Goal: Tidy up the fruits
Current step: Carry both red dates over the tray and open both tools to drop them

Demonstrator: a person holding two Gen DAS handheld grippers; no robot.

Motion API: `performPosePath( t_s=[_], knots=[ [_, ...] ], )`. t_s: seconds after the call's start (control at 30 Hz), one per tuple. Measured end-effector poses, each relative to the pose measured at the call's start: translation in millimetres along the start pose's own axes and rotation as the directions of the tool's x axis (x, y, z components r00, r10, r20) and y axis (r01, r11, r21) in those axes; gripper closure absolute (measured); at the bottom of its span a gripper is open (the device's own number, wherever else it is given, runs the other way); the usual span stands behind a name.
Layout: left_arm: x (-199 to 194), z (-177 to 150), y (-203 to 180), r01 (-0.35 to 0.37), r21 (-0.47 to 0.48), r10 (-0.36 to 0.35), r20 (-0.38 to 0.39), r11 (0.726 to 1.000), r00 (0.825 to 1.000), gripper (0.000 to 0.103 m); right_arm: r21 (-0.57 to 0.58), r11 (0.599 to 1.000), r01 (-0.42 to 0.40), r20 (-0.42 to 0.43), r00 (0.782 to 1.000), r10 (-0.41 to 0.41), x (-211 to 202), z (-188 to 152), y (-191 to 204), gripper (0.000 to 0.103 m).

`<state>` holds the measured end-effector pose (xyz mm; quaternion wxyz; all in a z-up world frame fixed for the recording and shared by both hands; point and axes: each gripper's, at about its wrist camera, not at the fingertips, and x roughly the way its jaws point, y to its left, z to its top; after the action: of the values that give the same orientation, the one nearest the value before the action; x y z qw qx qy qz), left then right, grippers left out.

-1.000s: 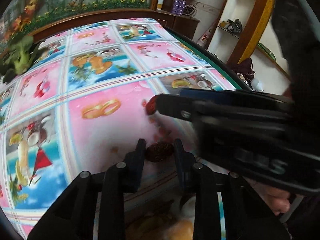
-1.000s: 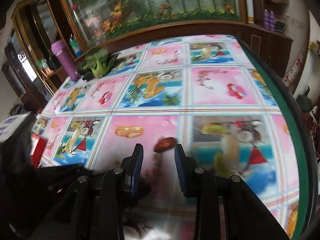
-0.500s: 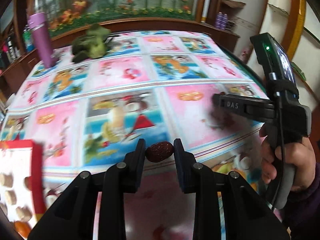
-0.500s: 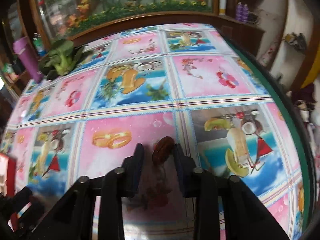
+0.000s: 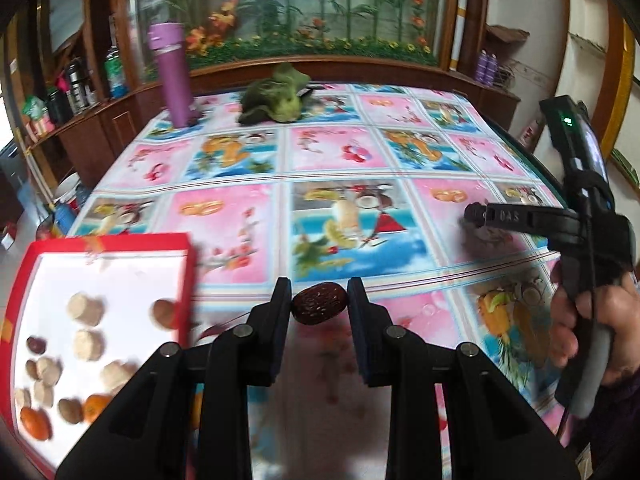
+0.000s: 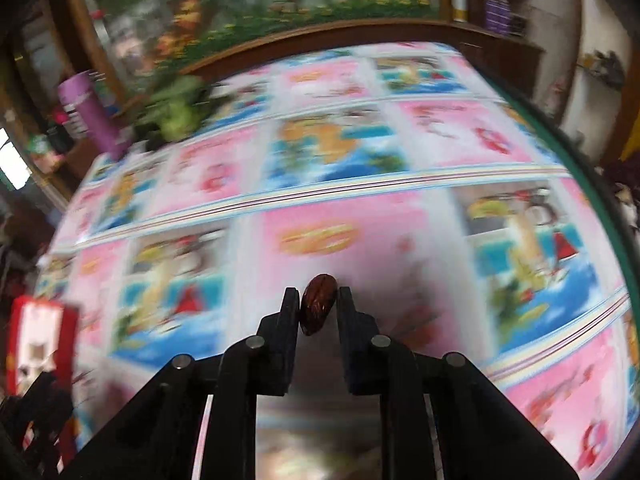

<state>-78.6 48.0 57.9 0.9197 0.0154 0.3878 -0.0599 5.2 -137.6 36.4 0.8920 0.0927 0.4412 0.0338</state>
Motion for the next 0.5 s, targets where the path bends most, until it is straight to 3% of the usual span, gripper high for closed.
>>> performPosePath(
  t_s=[0.17, 0.33, 0.5],
  knots=[
    [-29, -11, 34, -0.048, -0.056, 0.050, 0.041, 0.997, 0.998, 0.073, -0.110, 0.977, -0.184, 0.010, 0.983, 0.186, -25, -15, 65, 0.086],
    [-56, -23, 80, -0.128, -0.133, 0.139, 0.073, 0.983, 0.988, 0.073, -0.236, 0.908, -0.345, 0.008, 0.934, 0.357, -47, -31, 143, 0.086],
    [-72, -38, 132, -0.225, -0.219, 0.246, 0.072, 0.949, 0.967, 0.072, -0.313, 0.854, -0.415, -0.044, 0.905, 0.423, -43, -51, 209, 0.086]
  ],
)
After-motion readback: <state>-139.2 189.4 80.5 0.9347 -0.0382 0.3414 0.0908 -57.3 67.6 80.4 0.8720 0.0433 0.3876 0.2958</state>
